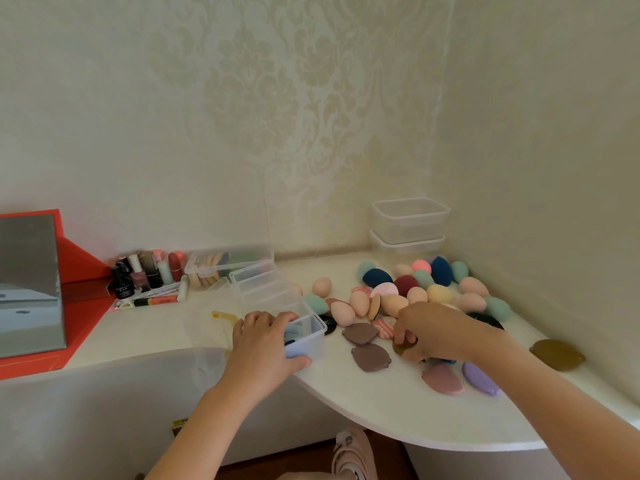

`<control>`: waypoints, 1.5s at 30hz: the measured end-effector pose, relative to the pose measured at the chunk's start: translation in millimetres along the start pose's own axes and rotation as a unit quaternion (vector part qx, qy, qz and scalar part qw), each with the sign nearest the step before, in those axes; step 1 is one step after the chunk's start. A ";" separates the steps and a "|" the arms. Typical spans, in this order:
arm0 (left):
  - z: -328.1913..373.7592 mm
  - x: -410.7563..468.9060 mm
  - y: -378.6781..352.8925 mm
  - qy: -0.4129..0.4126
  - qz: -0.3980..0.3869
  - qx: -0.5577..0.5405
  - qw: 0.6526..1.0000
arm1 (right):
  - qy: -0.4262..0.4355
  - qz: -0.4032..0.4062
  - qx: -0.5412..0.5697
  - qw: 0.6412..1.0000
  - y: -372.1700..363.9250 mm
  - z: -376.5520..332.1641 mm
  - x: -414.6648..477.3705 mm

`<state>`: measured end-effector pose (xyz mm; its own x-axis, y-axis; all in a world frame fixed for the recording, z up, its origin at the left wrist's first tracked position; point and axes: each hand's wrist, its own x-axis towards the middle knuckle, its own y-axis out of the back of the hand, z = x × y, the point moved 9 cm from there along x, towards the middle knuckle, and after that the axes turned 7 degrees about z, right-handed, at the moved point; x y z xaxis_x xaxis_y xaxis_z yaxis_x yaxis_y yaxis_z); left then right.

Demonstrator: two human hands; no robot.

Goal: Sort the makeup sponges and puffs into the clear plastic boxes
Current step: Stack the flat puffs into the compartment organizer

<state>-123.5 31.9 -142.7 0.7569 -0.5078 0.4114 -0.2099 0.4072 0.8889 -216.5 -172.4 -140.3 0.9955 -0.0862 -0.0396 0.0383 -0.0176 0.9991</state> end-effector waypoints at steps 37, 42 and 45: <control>-7.0 -6.1 1.9 -0.017 -0.021 -0.174 0.984 | 0.140 0.144 0.149 0.968 41.0 -141.1 110.9; -7.5 -1.6 6.9 0.003 -0.006 -0.143 0.990 | 0.131 0.137 0.174 0.966 36.3 -137.8 109.2; -3.7 1.7 5.2 -0.005 -0.046 -0.084 0.995 | 0.105 0.169 0.247 0.949 42.0 -124.9 99.8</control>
<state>-121.1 35.9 -138.1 0.7620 -0.5554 0.3330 -0.0333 0.4799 0.8767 -104.7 -57.3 -100.5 0.9413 0.0296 0.3364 -0.2791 -0.4927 0.8242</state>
